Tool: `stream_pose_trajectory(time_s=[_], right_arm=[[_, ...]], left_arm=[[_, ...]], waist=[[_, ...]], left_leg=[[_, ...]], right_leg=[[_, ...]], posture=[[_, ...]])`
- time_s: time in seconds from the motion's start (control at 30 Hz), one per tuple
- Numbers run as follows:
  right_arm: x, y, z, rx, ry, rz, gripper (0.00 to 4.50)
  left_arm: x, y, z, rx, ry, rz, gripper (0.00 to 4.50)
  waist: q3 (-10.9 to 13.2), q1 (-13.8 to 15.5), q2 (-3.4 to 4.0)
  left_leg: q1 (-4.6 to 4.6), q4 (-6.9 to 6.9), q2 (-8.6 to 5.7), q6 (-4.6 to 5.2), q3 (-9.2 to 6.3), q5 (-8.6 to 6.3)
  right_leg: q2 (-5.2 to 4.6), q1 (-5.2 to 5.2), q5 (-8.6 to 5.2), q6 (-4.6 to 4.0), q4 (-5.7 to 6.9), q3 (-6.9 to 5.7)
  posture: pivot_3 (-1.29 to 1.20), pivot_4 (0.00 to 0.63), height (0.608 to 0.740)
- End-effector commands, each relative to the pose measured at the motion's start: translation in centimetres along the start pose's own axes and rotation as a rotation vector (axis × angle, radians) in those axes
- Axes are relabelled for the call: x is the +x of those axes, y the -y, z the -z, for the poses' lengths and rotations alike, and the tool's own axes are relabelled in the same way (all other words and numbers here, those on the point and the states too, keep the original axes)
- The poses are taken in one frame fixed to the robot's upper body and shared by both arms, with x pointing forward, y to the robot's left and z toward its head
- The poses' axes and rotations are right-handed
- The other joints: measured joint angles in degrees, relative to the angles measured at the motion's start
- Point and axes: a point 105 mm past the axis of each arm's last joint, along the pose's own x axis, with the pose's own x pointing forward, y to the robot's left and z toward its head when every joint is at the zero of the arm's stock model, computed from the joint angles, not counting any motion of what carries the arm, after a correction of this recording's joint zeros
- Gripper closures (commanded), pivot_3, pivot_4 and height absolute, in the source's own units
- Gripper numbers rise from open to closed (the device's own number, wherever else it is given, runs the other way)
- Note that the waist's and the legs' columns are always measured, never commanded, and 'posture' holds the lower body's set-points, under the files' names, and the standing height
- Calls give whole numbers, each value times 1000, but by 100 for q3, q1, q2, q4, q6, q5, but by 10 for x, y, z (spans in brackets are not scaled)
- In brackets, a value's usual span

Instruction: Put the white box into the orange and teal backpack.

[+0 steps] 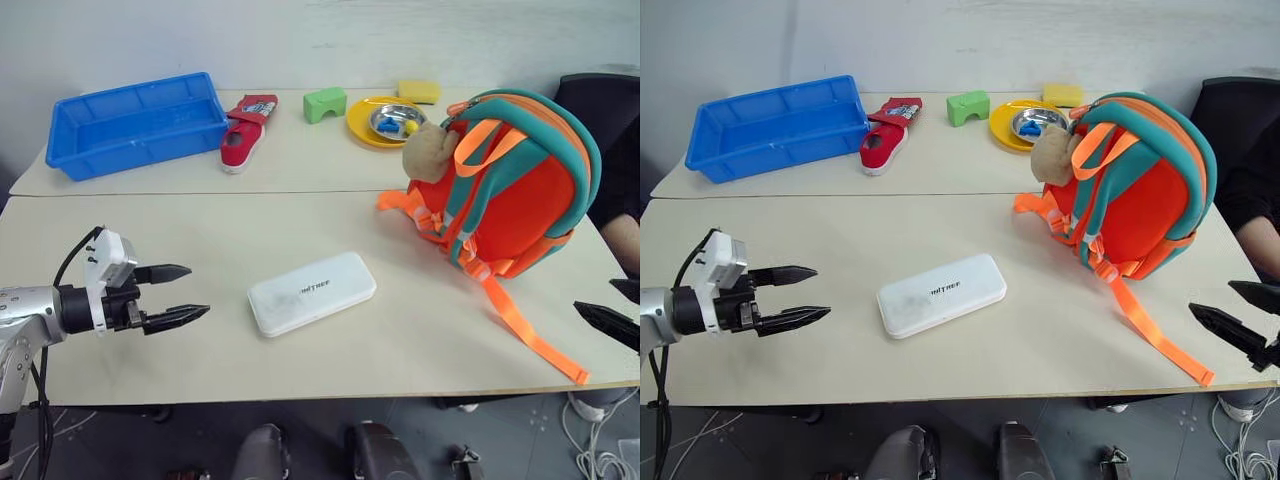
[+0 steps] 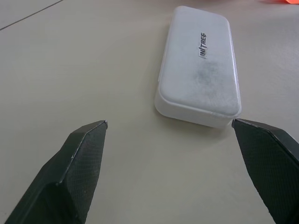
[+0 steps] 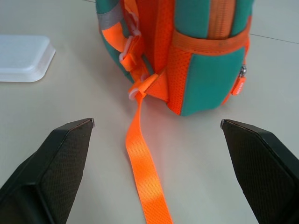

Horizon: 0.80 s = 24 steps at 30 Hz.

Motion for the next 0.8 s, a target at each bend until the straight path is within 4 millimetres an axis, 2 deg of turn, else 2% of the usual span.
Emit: stream_pose_trajectory(time_s=[0.03, 0.1, 0.27, 0.33, 0.47, 0.53, 0.57, 0.7, 0.8], right_arm=[[16, -19, -5, -51, -12, -88, 225], [25, -33, -3, -75, -38, -154, 569], [61, -81, -6, -135, -44, -349, 2293], [72, -92, -4, -162, -49, -384, 2961], [100, -108, -2, -205, -29, -436, 4337], [116, -109, -4, -203, -10, -427, 4500], [124, -109, -4, -201, -6, -416, 4500], [155, -104, 9, -267, -36, -337, 4500], [170, -101, 10, -256, -13, -297, 4500]], left_arm=[[1, 5, -1, 58, -52, 10, 0], [2, 8, 9, 73, -94, 17, 402], [21, 9, 25, 120, -128, -3, 1873], [29, 8, 26, 126, -106, -29, 2482], [40, 20, 27, 90, -64, -5, 3722], [45, 22, 29, 87, -65, -1, 4355], [47, 22, 29, 87, -67, -2, 4477], [61, 17, 26, 66, -43, -21, 4477], [67, 15, 25, 64, -42, -10, 4477]], waist=[[0, -9, 0], [0, -14, 0], [0, -9, 1], [0, 3, 0], [1, 15, -4], [2, 14, -4], [1, 12, -4], [2, 22, -4], [2, 22, -4]], left_leg=[[0, 0, 0, 0, 0, 0], [0, -1, 0, 0, 0, 0], [-1, 2, 1, -1, -1, -1], [-2, 5, 1, 0, -2, -1], [-6, 4, 1, 0, -4, -1], [-7, 5, 0, 0, -3, -1], [-6, 6, 1, 0, -3, -1], [-6, 8, 0, -1, -2, 0], [-11, 11, -1, -3, -3, 1]], right_leg=[[0, 0, 0, 0, 1, 0], [0, -2, 0, 0, 0, 0], [-1, -2, 0, 0, 2, 0], [-2, -2, 0, 0, 4, 0], [-3, -7, 0, 0, 2, -1], [-4, -9, 0, 0, 5, -1], [-3, -8, 0, 0, 4, -1], [-3, -10, 0, 0, 10, -2], [-3, -14, 0, -1, 12, -5]], posture=[[0, 150, 740], [0, 150, 740], [0, 150, 740], [0, 150, 740], [0, 150, 740], [0, 150, 740], [0, 150, 740], [0, 150, 740], [0, 150, 740]])
